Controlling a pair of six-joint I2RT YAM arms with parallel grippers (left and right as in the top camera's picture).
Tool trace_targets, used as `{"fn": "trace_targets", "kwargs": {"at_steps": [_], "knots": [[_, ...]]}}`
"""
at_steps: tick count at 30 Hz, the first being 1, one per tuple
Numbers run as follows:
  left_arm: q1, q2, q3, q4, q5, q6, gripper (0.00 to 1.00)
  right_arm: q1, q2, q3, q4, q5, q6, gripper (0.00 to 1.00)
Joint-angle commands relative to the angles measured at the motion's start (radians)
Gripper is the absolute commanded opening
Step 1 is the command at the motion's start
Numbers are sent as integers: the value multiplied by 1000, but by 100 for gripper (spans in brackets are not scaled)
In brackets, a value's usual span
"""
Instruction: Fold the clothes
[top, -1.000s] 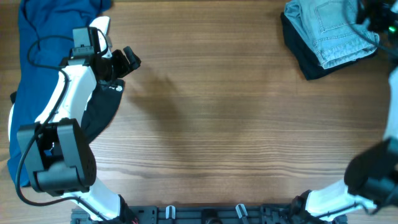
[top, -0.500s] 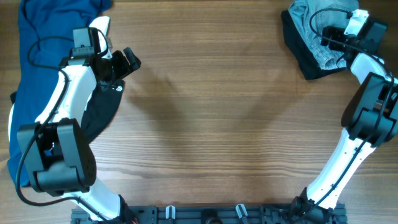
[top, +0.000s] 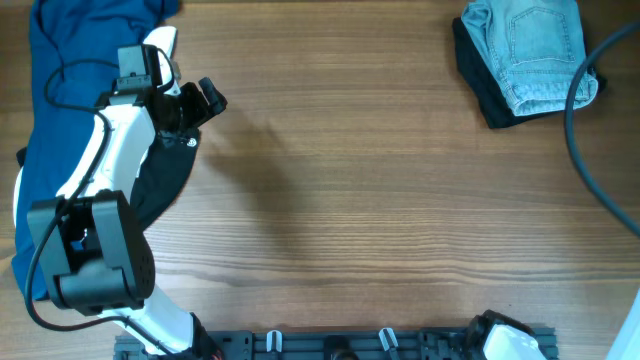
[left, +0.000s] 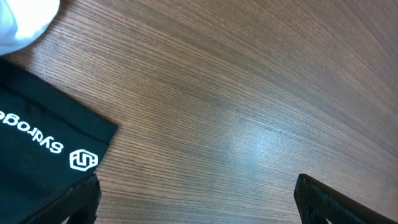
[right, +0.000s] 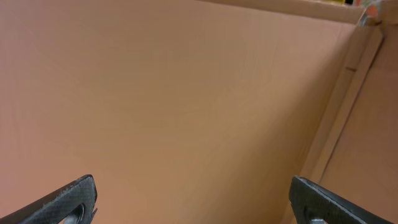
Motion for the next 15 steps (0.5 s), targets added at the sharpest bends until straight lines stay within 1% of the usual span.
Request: {"fn": "trace_targets", "kwargs": {"at_steps": [1, 5, 6, 7, 9, 10, 11, 12, 13, 15], "knots": [[-5, -10, 1, 3, -6, 16, 100, 3, -43, -20, -54, -9, 21, 100], [-5, -10, 1, 3, -6, 16, 100, 3, -74, -21, -216, -9, 21, 100], [-5, -10, 1, 3, -6, 16, 100, 7, -73, -31, -307, -9, 20, 100], [-5, -10, 1, 3, -6, 16, 100, 34, -121, -62, -435, -9, 19, 100], [-5, -10, 1, 4, -6, 16, 100, 98, -191, -113, -546, -8, 18, 100], [-5, -10, 1, 4, -6, 16, 100, 132, -230, -148, -571, 9, 18, 100], [-5, -10, 1, 4, -6, 16, 100, 186, -305, -233, -571, 18, 18, 100], [-5, -10, 1, 4, -6, 16, 100, 211, -344, -288, -564, 31, 18, 100], [-5, -10, 1, 3, -6, 16, 100, 248, -414, -396, -514, 37, 18, 100], [-5, -10, 1, 4, -6, 16, 100, 327, -568, -685, -294, 27, 21, 100]]}}
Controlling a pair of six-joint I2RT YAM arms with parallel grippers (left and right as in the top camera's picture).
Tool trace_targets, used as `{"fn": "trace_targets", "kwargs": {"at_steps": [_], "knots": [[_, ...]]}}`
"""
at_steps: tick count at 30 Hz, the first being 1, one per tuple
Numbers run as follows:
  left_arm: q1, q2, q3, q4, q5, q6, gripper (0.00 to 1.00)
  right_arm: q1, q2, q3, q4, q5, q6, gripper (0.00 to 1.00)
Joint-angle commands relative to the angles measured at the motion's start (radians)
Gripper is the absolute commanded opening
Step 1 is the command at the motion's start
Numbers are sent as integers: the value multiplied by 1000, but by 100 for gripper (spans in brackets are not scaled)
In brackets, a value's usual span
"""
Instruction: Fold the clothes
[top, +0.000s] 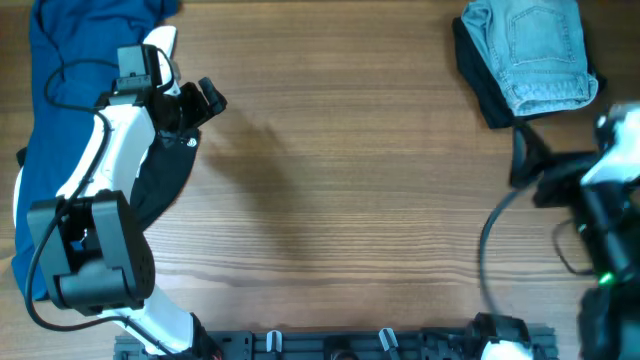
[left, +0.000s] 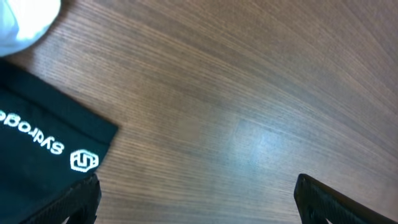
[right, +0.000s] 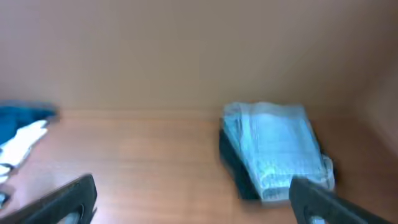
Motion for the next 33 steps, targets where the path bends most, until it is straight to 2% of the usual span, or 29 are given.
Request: {"fn": "trace_targets", "kwargs": {"at_steps": [1, 4, 5, 6, 8, 12, 30, 33], "knots": [[-5, -10, 1, 5, -6, 16, 100, 84, -166, -354, 240, -14, 7, 100], [-5, -10, 1, 5, -6, 16, 100, 152, -347, -718, 580, -31, 8, 100], [-5, -10, 1, 5, -6, 16, 100, 163, -393, -792, 637, -25, 14, 100], [-5, -10, 1, 5, -6, 16, 100, 170, -483, -909, 694, 14, 90, 100], [-5, -10, 1, 5, -6, 16, 100, 170, -585, -1025, 702, 58, 142, 100], [-5, -10, 1, 5, -6, 16, 99, 170, -697, -1148, 703, 58, 138, 100], [-5, -10, 1, 5, -6, 16, 100, 171, -707, -1171, 707, 58, 138, 100], [-5, -53, 1, 0, -32, 16, 100, 171, -707, -1170, 707, 58, 138, 100]]}}
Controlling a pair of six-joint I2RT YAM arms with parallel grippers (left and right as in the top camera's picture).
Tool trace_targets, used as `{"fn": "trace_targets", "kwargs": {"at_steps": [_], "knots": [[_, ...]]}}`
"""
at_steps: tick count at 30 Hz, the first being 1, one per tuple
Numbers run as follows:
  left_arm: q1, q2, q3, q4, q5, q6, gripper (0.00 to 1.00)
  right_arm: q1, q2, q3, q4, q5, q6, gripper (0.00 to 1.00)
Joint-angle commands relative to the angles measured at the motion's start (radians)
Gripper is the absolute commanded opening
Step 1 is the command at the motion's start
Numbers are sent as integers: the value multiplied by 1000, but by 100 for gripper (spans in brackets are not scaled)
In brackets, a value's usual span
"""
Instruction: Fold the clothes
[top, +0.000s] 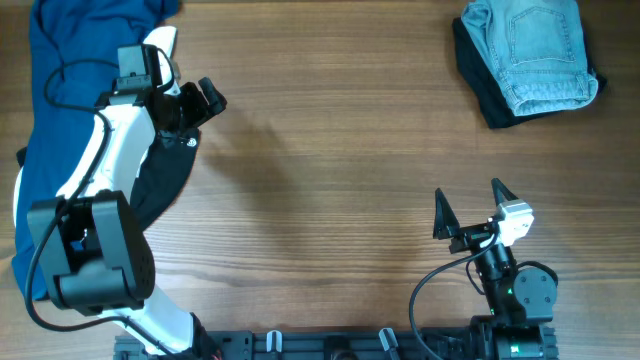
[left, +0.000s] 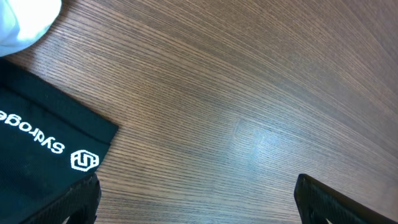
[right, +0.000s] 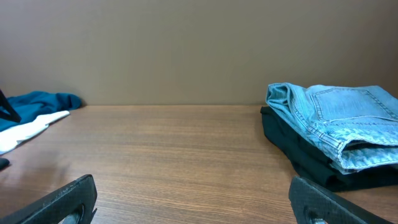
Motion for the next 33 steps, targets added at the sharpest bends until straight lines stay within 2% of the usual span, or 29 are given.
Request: {"fn": "trace_targets", "kwargs": {"at_steps": [1, 4, 9, 13, 18, 21, 25, 33], "knots": [[-5, -107, 1, -17, -86, 16, 100, 6, -4, -2, 6, 16, 17, 100], [-9, -288, -6, -84, -88, 15, 100, 6, -4, -3, 6, 16, 17, 100], [-27, -692, -173, -45, -276, 16, 100, 6, -4, -2, 6, 16, 17, 100], [-24, -991, -455, 147, -332, 16, 100, 6, -4, -2, 6, 16, 17, 100], [-14, -1459, -898, 395, -332, 16, 100, 6, -4, -3, 6, 16, 17, 100], [-2, -1651, -1090, 504, -331, 11, 100, 6, -4, -3, 6, 16, 17, 100], [-2, -1779, -1244, 589, -331, 4, 100, 6, -4, -3, 6, 16, 18, 100], [-2, -1837, -1312, 563, -330, 4, 100, 6, -4, -2, 6, 16, 17, 100]]}}
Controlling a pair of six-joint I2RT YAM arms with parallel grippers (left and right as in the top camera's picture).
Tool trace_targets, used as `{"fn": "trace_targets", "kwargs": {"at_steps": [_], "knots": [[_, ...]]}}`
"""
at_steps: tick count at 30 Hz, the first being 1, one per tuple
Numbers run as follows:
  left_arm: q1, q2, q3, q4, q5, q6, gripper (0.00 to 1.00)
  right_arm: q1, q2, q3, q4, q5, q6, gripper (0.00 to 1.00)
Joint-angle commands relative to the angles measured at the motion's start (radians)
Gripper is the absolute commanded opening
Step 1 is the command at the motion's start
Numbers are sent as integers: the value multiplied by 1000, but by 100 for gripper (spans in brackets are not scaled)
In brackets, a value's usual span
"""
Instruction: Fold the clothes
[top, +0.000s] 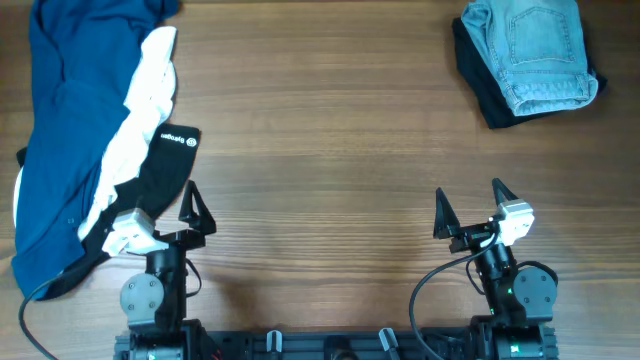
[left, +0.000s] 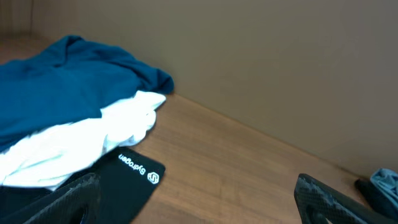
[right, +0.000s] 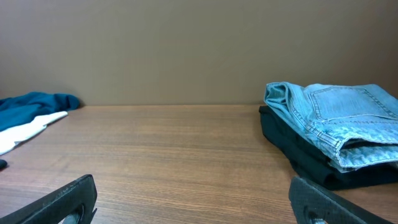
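Note:
A heap of unfolded clothes lies at the table's left: a blue garment (top: 60, 120), a white one (top: 140, 110) and a black one with a white logo (top: 165, 165). Folded jeans on a folded black garment (top: 525, 55) sit at the far right corner. My left gripper (top: 190, 212) is open at the near left edge, just right of the black garment's lower end. My right gripper (top: 468, 208) is open at the near right edge, holding nothing. The left wrist view shows the blue garment (left: 62, 74), white one (left: 81, 146) and black one (left: 118, 183).
The wooden table (top: 330, 150) stretches between the heap and the folded stack. A brown wall (right: 186, 50) stands behind the table. The arm bases and a black rail (top: 330, 345) line the near edge.
My left arm has left the heap at the far left and now rests at the near left edge, gripper open and empty. The right arm has not moved.
My left gripper stood open over the black garment's logo corner at the far left for all earlier moments. The right arm was out of view, then came in at the right, then rested at the near edge. Now both arms rest at the near edge.

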Motion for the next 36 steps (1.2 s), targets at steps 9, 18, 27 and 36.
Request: {"fn": "trace_targets", "kwargs": {"at_steps": [9, 18, 27, 36], "knots": [[8, -13, -8, -47, 21, 24, 100, 6, -6, -1, 5, 9, 14, 100], [8, -13, -8, -47, 21, 24, 100, 6, -6, -1, 5, 9, 14, 100], [8, -13, -9, -47, 21, 24, 100, 6, -6, -2, 5, 9, 14, 100], [8, -13, -8, -47, 21, 24, 100, 6, -6, -2, 5, 9, 14, 100]]}}
